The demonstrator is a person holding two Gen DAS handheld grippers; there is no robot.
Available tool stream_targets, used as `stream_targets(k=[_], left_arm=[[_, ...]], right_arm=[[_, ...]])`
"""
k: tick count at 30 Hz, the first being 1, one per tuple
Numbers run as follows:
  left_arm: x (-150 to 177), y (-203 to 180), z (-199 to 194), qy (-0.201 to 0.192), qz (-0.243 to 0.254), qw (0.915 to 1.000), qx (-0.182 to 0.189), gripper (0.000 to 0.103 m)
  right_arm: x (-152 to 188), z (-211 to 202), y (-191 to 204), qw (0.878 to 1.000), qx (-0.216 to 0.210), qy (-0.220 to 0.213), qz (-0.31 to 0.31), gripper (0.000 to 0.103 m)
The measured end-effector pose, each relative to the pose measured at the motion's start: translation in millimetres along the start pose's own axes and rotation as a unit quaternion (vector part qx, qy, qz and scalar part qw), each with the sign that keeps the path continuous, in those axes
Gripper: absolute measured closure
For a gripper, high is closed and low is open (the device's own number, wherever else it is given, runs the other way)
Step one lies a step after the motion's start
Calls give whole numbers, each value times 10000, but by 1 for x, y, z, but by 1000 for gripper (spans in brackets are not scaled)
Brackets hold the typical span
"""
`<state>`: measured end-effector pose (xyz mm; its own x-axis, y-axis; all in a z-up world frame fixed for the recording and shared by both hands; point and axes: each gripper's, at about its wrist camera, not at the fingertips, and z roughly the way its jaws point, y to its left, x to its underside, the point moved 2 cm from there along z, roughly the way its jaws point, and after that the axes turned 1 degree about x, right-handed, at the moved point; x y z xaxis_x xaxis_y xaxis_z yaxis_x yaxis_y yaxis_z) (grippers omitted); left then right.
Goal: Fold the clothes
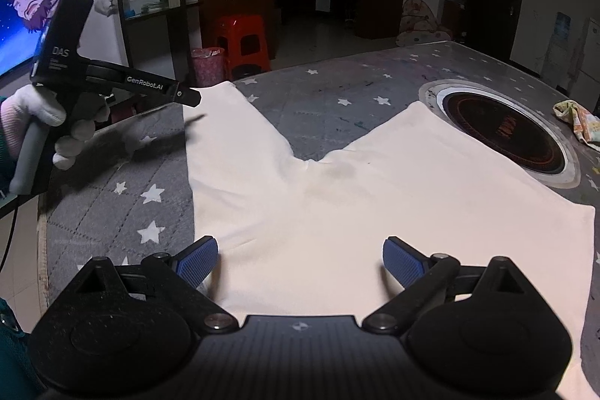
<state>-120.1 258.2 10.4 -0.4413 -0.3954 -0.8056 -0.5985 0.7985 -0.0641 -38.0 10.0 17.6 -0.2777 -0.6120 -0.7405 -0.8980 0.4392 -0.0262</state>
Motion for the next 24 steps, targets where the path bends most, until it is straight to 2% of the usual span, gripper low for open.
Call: stream_targets(k=[3, 6, 8, 12, 14, 15, 18, 24], left_arm=[[-3, 4, 7, 37, -117, 9999, -3, 32], [-3, 6, 15, 110, -201, 9997, -2, 41], [-3, 9, 20, 205, -350, 9992, 12, 53], [-3, 14, 22, 161, -506, 9986, -63, 66], [-4, 16, 23, 147, -600, 9981, -63, 83], [-5, 18, 23, 144, -678, 9976, -43, 86], [-9, 19, 18, 88, -821, 9965, 116, 91], [-24, -2, -7, -216, -667, 9950, 708, 94]], right_arm=[[0, -3, -1, 10000, 35, -36, 27, 7], [0, -6, -2, 9999, 61, -69, 50, 7], [0, -9, -3, 9999, 82, -83, 70, 7], [2, -13, -7, 9997, 144, -112, 154, 7], [3, -16, -10, 9995, 184, -124, 209, 7], [4, -17, -11, 9994, 204, -130, 234, 7], [6, -22, -15, 9990, 257, -159, 315, 7], [12, -31, -23, 9978, 377, -197, 499, 7]])
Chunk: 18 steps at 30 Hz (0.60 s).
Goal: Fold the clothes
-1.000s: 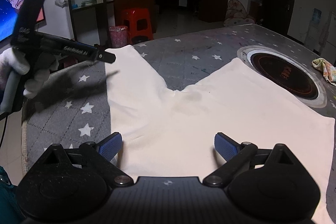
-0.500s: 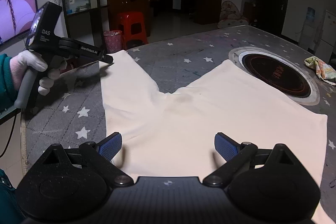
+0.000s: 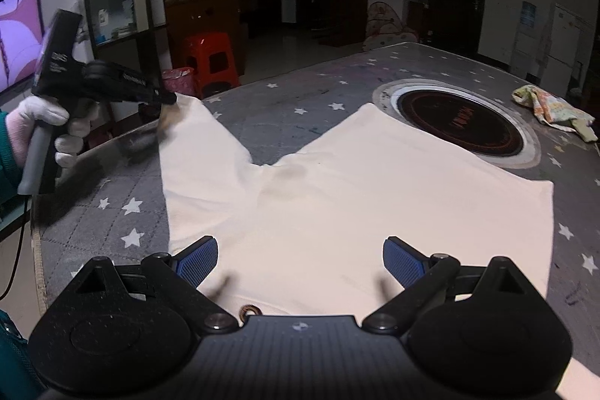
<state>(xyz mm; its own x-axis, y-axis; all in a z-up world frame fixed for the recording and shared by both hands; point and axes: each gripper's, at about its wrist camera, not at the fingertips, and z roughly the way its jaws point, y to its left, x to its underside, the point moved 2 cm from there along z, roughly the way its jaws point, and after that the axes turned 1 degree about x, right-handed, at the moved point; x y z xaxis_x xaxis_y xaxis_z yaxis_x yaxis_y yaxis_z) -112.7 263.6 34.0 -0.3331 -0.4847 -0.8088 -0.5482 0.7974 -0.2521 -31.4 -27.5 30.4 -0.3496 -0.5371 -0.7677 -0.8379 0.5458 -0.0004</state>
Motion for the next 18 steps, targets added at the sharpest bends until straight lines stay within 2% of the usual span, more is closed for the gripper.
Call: stream_targets(k=[6, 13, 15, 18], left_arm=[[-13, -40, -25, -232, 248, 9970, 691, 95], [-19, -91, -47, -292, 504, 9861, 1556, 95], [-18, -102, -52, -335, 625, 9837, 1655, 95], [-15, -105, -53, -376, 760, 9846, 1527, 94]], right_arm=[[6, -11, -14, 9995, 178, -59, 244, 7], [16, -29, -33, 9975, 424, -199, 534, 7], [19, -33, -38, 9966, 479, -223, 627, 7], [23, -39, -42, 9959, 523, -252, 699, 7]])
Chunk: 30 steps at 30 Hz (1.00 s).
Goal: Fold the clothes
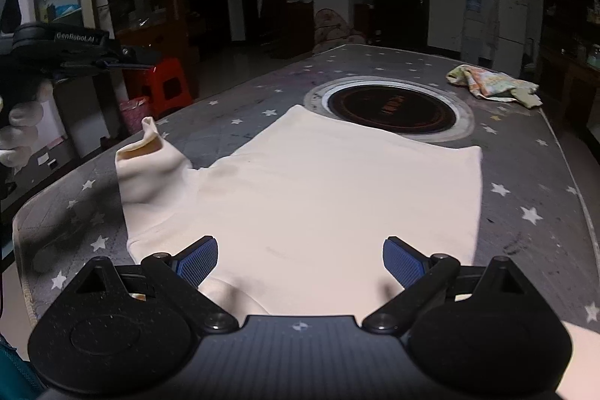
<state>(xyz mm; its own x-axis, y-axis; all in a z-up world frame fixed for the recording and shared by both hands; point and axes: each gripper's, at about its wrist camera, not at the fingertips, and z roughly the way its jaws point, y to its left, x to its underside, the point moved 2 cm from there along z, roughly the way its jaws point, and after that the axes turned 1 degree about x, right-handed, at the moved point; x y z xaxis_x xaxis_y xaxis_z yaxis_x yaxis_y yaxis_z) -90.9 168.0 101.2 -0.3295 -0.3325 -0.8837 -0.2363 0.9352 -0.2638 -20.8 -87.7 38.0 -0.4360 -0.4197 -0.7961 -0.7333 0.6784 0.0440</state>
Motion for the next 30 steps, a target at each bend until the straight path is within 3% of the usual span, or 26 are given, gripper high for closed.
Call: stream_targets(k=[6, 11, 14, 19, 22, 23, 26, 30], left_arm=[[27, 24, 7, 231, 281, 9956, -865, 84], [47, 45, 17, 415, 584, 9867, -1460, 61], [53, 53, 26, 500, 687, 9839, -1570, 54], [62, 64, 50, 655, 828, 9788, -1757, 54], [63, 77, 61, 707, 604, 9773, -1904, 58], [64, 82, 63, 723, 493, 9772, -1933, 71], [60, 92, 61, 676, 220, 9792, -1901, 92], [53, 90, 51, 525, 90, 9828, -1766, 98]], right_arm=[[4, 0, -3, 10000, -31, 3, 51, 7], [4, 5, 0, 9999, -83, 37, 52, 7], [3, 8, 3, 9999, -99, 54, 36, 7], [1, 10, 7, 9999, -98, 95, 8, 7], [0, 10, 9, 9999, -85, 103, -20, 7], [0, 10, 10, 9999, -76, 104, -27, 7], [-1, 9, 9, 10000, -44, 86, -13, 7], [0, 7, 5, 9999, -4, 50, 97, 7]])
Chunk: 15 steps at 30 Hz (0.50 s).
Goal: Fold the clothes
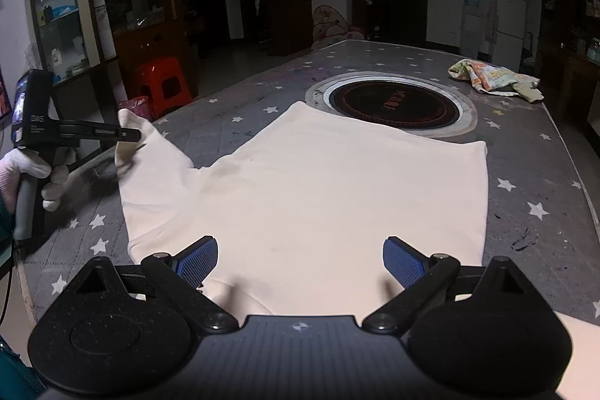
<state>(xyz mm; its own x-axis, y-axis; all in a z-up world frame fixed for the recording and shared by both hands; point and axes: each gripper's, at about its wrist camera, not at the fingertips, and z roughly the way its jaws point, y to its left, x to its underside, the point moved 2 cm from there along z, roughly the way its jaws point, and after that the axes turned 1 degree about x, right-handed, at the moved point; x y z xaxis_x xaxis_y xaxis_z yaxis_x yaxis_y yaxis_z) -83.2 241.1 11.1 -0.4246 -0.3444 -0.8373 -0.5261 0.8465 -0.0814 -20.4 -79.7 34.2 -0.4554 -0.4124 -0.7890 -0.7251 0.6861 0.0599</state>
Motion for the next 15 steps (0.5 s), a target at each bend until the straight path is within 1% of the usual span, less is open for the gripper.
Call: stream_targets(k=[2, 5, 7, 10, 15], left_arm=[[-6, -5, -11, -101, -10, 9998, 170, 98], [-15, -20, -28, -231, 5, 9979, 606, 99], [-21, -36, -38, -279, 16, 9949, 972, 99], [-29, -62, -52, -314, 32, 9875, 1545, 99], [-33, -100, -61, -189, 4, 9719, 2348, 99]], right_arm=[[0, -1, -3, 10000, 0, -24, 67, 7], [-1, -5, -9, 9998, -11, -70, 196, 7], [0, -8, -13, 9996, 19, -103, 281, 7], [2, -14, -22, 9989, 71, -148, 434, 7], [7, -23, -36, 9976, 199, -210, 625, 7]])
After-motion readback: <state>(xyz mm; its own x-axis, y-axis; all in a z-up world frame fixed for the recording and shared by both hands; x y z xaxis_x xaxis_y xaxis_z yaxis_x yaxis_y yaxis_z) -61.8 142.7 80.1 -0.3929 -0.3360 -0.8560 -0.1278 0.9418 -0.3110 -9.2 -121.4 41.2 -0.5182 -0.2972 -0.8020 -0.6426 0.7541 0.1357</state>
